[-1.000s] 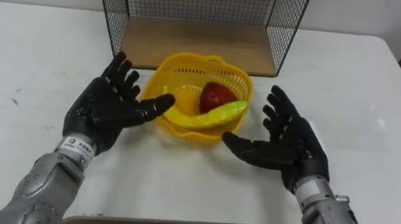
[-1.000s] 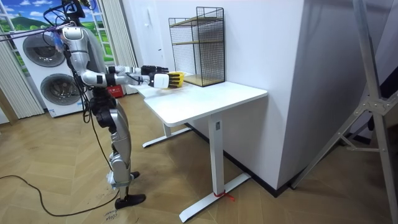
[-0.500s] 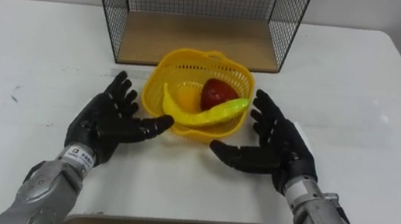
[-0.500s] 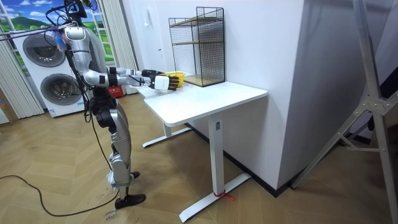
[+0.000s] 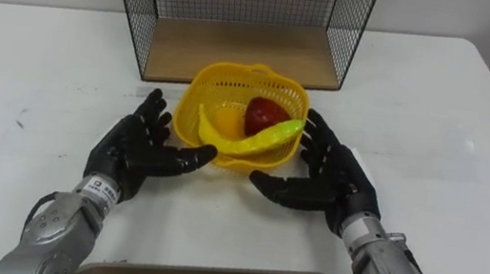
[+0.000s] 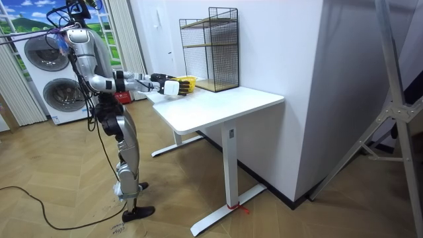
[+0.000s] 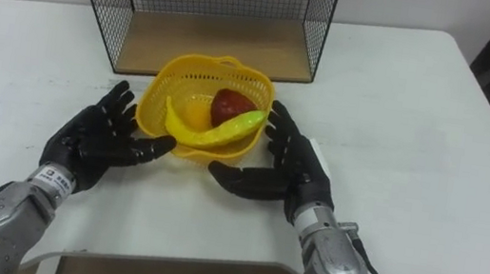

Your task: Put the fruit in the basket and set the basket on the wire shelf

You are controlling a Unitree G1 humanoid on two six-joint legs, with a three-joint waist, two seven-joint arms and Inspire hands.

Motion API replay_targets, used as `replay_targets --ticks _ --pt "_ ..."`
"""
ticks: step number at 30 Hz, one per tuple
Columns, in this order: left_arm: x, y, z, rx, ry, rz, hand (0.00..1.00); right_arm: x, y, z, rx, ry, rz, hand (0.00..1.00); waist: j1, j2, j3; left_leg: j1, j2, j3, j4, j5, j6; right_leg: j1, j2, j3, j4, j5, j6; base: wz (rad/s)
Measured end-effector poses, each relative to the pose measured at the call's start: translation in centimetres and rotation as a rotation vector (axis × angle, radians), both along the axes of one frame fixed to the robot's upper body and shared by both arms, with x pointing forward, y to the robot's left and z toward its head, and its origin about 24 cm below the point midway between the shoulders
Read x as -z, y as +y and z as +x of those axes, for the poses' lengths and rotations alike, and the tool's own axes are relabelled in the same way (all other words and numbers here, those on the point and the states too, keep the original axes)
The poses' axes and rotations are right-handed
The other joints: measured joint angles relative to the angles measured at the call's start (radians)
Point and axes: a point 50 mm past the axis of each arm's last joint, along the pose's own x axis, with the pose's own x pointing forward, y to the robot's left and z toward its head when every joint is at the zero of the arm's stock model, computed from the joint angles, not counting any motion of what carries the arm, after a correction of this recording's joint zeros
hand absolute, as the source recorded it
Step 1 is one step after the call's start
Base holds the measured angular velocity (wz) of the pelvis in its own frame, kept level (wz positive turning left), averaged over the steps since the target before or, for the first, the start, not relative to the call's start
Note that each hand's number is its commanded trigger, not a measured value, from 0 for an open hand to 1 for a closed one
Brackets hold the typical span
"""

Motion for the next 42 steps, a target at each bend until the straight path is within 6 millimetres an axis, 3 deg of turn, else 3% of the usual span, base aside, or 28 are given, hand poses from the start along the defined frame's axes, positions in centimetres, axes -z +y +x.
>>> replay_targets --ticks 20,42 --pt "0.1 -0.1 0.4 0.017 0.009 0.014 0.0 0.4 0.5 0.8 -0.024 0.013 -0.011 0.0 -0.021 -0.001 0.0002 0.007 0.0 0.007 0.0 0.0 0.0 0.004 0.0 0.006 0.003 0.001 0.0 0.0" --pt "-1.0 -2.3 0.7 0.105 -0.049 0.016 0.0 0.3 0.6 0.8 -0.024 0.006 0.001 0.0 -0.028 -0.022 0.003 0.0 0.001 0.01 0.0 0.0 0.0 -0.002 0.0 0.005 0.0 0.001 0.0 0.0"
